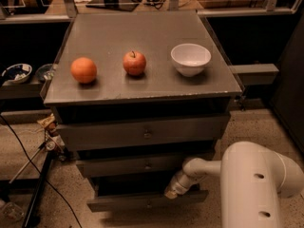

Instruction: Open bottom drawer

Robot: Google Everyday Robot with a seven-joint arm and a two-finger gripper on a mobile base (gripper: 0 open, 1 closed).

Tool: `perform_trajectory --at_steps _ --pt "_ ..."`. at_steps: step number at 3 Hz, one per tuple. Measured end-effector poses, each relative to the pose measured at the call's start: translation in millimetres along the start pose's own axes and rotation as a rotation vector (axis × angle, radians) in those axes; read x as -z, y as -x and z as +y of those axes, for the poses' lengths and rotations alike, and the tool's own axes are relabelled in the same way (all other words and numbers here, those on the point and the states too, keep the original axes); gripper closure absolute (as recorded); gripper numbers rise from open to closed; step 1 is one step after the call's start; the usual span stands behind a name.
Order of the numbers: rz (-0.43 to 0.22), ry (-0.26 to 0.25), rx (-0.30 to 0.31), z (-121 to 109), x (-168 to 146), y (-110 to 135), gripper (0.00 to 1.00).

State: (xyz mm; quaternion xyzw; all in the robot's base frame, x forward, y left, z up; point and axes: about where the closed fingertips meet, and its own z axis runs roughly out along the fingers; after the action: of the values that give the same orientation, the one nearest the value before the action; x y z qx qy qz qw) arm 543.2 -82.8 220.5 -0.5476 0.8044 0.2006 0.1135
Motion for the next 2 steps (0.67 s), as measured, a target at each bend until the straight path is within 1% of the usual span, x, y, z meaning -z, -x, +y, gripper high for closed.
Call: perform_trajectory --at_steps 1,2 --pt "-0.05 0.014 -0.023 27 23 -18 1.0" --pt "-0.144 0.054 -0.031 69 56 -38 0.84"
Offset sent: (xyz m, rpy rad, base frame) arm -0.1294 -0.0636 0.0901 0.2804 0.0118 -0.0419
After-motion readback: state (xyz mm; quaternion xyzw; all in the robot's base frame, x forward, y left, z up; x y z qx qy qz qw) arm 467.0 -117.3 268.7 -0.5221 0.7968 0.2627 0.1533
